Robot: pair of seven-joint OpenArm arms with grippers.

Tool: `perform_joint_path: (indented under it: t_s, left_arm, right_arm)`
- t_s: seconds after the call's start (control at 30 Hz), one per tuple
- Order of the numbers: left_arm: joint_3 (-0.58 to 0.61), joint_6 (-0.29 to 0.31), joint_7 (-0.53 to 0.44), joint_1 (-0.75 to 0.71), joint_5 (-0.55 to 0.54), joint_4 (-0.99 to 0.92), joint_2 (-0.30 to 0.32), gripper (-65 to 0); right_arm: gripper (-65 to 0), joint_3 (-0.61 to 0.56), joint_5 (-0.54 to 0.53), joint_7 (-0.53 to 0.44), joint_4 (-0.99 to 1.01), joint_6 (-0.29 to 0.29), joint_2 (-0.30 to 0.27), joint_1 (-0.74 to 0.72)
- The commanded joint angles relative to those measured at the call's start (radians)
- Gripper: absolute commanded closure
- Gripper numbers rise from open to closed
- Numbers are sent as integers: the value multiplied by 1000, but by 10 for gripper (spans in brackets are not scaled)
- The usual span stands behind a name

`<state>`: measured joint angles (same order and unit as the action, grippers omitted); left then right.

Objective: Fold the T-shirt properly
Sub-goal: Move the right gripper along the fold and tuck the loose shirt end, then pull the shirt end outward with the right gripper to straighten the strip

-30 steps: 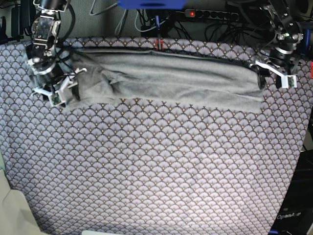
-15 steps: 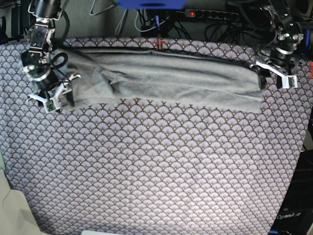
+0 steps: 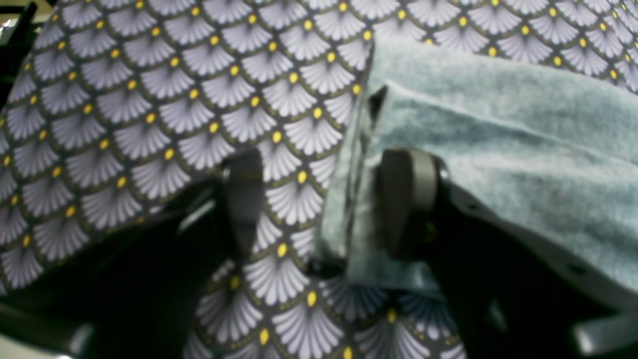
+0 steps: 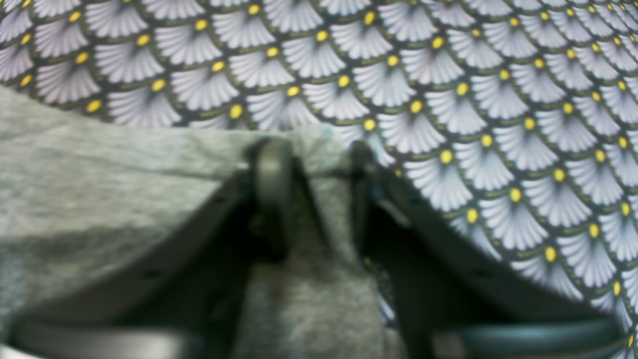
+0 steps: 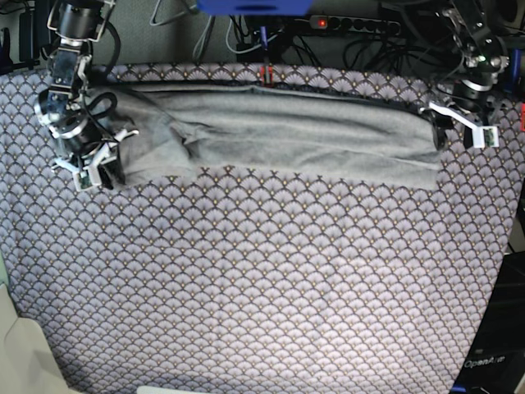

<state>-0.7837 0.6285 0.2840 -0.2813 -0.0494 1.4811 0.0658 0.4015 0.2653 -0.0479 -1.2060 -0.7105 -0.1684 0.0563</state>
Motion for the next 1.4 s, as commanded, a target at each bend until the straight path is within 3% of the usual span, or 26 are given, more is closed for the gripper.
perform_joint_path:
  t_s: [0.0,0.1,0.43,0.77,1.0,1.37]
  left_arm:
    - [-4,0,-25,7,-11,22,10,-370]
    - [-4,0,-25,9,-11,22,10,-370]
    - [-3,0,-25,12,-11,22,10,-370]
    - [-3,6,-25,14,-11,22,15,-370]
    - [-3,8,-25,14,-11,22,18,-370]
    - [-3,9,-25,14,-11,22,18,-370]
  right_arm:
    - [-59,6,33,35,-22,12,-13,-3]
    - [-2,7,33,35,-87,12,-9,9]
    - [0,10,32,36,-375,12,16,173]
    - [0,7,29,-2,-599,12,119,370]
    - [0,10,29,-139,-619,12,165,475]
    - [0,95,29,-152,-509,12,143,477]
